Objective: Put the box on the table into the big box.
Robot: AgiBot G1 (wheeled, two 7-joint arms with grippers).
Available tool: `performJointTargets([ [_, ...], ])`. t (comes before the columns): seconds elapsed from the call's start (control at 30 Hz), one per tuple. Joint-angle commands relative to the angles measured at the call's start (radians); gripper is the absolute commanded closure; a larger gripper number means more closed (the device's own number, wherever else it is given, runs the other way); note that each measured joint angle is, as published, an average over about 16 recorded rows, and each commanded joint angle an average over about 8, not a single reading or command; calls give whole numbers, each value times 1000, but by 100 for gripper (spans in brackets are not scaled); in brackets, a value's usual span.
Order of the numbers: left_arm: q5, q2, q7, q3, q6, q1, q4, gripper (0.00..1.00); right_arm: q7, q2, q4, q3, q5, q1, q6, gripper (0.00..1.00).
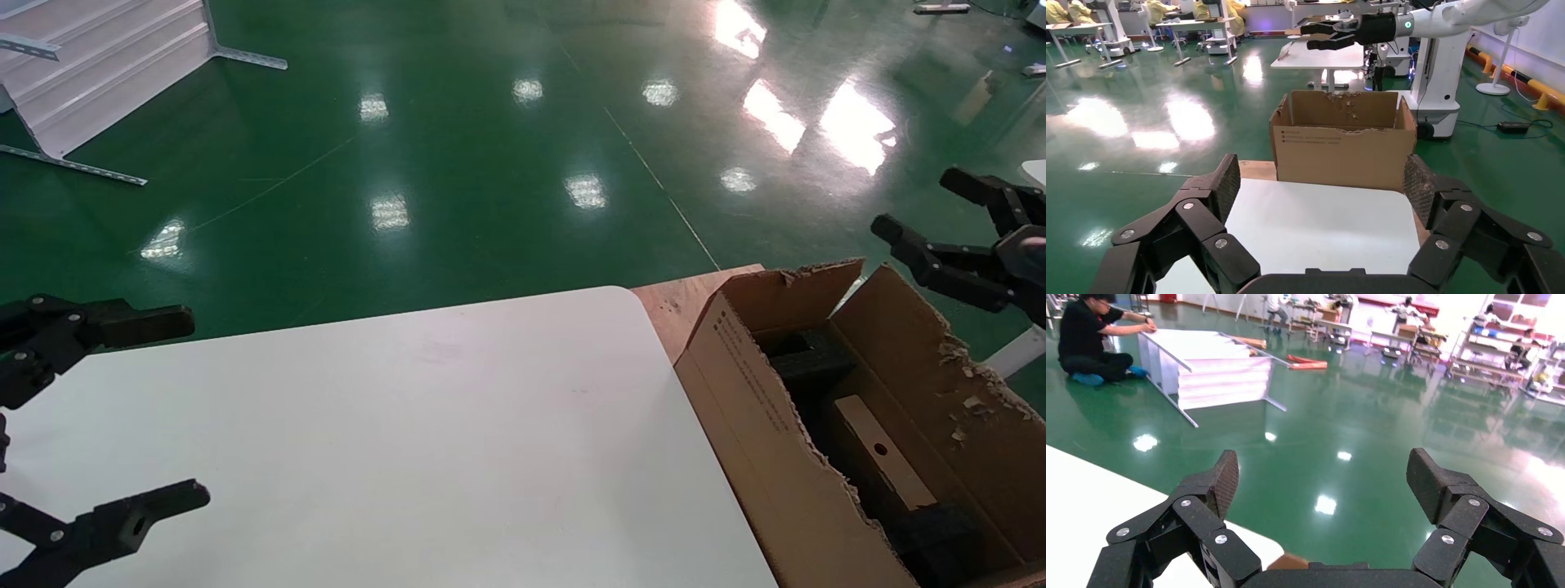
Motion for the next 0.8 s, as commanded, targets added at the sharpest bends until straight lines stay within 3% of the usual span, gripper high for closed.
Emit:
performJointTargets([
  [0.03, 0, 0, 0, 0, 0, 0, 0, 0, -15, 1, 19, -9, -37, 67, 4, 0],
  [0.33, 0, 0, 0, 0, 0, 0, 0, 0, 10, -6, 34, 28, -52, 27, 6, 0],
  [0.8, 0, 0, 0, 0, 0, 0, 0, 0, 175, -70, 275, 330, -413, 39, 24, 0],
])
